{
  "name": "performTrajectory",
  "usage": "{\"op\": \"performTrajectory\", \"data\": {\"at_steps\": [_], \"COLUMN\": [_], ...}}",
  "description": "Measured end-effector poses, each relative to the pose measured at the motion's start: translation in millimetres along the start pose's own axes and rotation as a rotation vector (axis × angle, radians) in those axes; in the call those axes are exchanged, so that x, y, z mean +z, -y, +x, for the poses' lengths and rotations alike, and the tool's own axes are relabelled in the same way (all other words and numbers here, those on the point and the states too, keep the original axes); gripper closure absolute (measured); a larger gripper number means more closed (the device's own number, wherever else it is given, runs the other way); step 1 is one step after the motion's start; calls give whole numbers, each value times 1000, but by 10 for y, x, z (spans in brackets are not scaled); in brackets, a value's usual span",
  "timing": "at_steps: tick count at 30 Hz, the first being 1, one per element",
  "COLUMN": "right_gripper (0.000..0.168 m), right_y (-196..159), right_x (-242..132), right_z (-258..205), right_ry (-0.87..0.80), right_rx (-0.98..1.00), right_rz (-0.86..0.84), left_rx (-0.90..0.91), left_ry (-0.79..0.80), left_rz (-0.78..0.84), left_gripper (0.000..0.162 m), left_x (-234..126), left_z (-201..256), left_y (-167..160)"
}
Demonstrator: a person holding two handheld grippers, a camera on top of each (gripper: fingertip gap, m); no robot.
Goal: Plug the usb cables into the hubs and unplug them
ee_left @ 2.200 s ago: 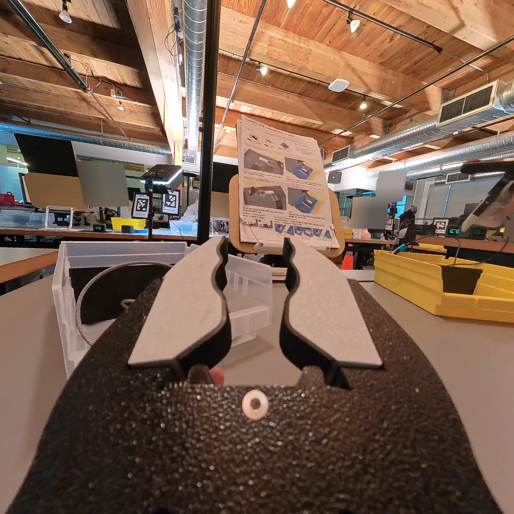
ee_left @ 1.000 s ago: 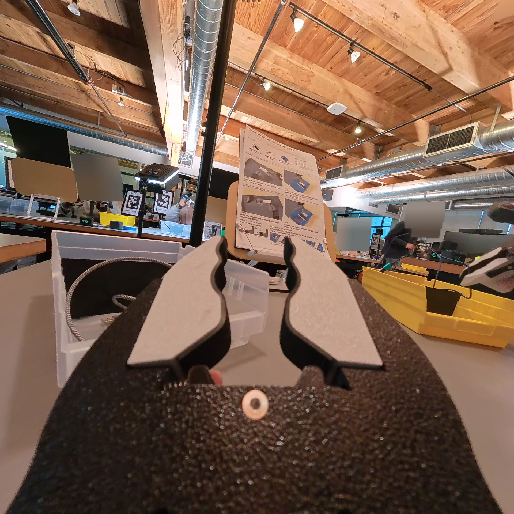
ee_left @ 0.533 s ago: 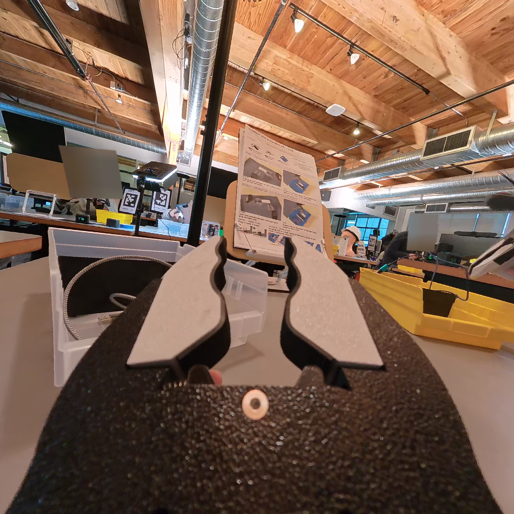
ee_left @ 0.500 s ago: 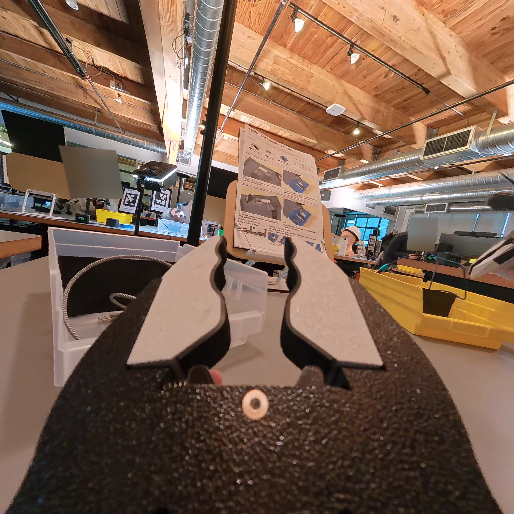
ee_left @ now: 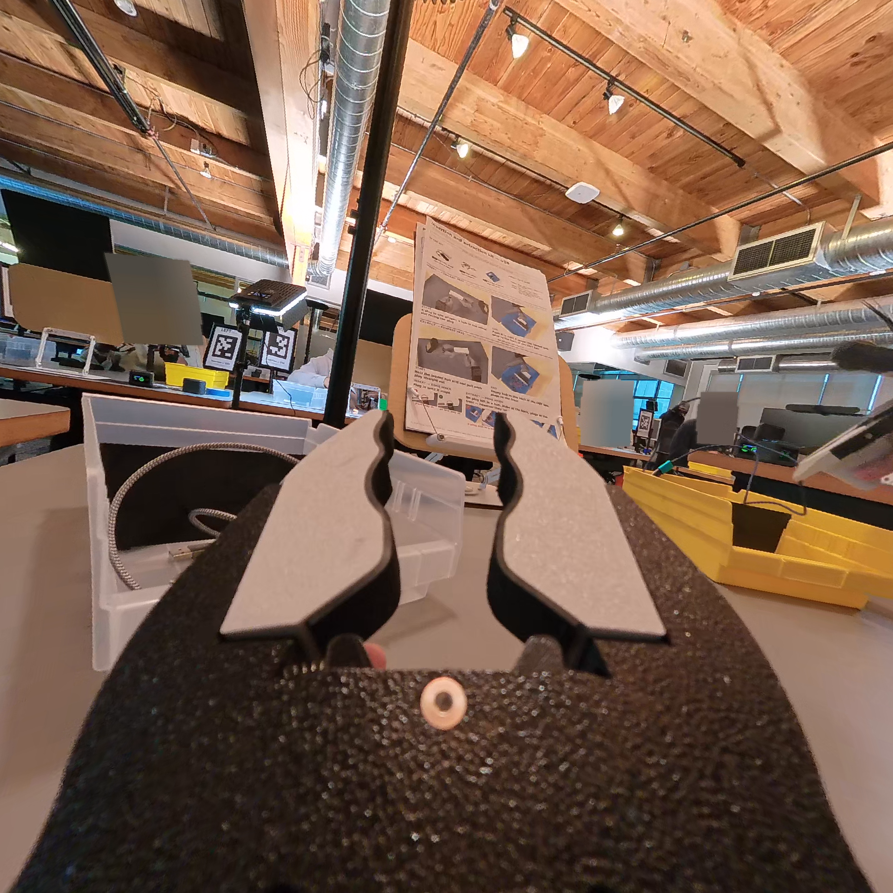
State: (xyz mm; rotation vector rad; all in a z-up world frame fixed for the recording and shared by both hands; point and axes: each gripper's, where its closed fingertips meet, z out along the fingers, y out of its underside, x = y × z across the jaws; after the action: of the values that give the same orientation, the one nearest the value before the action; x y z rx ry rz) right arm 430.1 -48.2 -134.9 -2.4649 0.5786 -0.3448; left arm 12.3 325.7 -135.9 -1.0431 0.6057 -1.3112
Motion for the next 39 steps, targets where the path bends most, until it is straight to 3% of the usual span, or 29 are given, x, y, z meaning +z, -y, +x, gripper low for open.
{"op": "performTrajectory", "data": {"at_steps": [9, 13, 19, 28, 32, 36, 39], "right_gripper": [165, 165, 165, 165, 165, 162, 135], "right_y": [754, 938, 905, 1473, 1508, 1433, 1156], "right_x": [13, 418, 1109, 1573, 1703, 1645, 1550], "right_z": [470, 763, 816, 720, 815, 820, 999], "right_ry": [-85, -57, -25, -31, -24, 87, 54], "right_rx": [-103, -20, 57, 45, 141, 238, 250], "right_rz": [150, 134, 7, 87, 148, 212, 92], "left_rx": [-9, -2, 4, -8, -27, -51, -65], "left_ry": [-6, -8, -10, -6, 1, 5, 7], "left_rz": [-2, -3, -5, -2, 5, 14, 23], "left_gripper": [122, 122, 122, 122, 122, 122, 122], "left_x": [5, 6, 8, 9, 2, -6, -13], "left_z": [10, 21, 30, 13, -17, -47, -61], "left_y": [-5, -7, -10, -9, 0, 10, 17]}}
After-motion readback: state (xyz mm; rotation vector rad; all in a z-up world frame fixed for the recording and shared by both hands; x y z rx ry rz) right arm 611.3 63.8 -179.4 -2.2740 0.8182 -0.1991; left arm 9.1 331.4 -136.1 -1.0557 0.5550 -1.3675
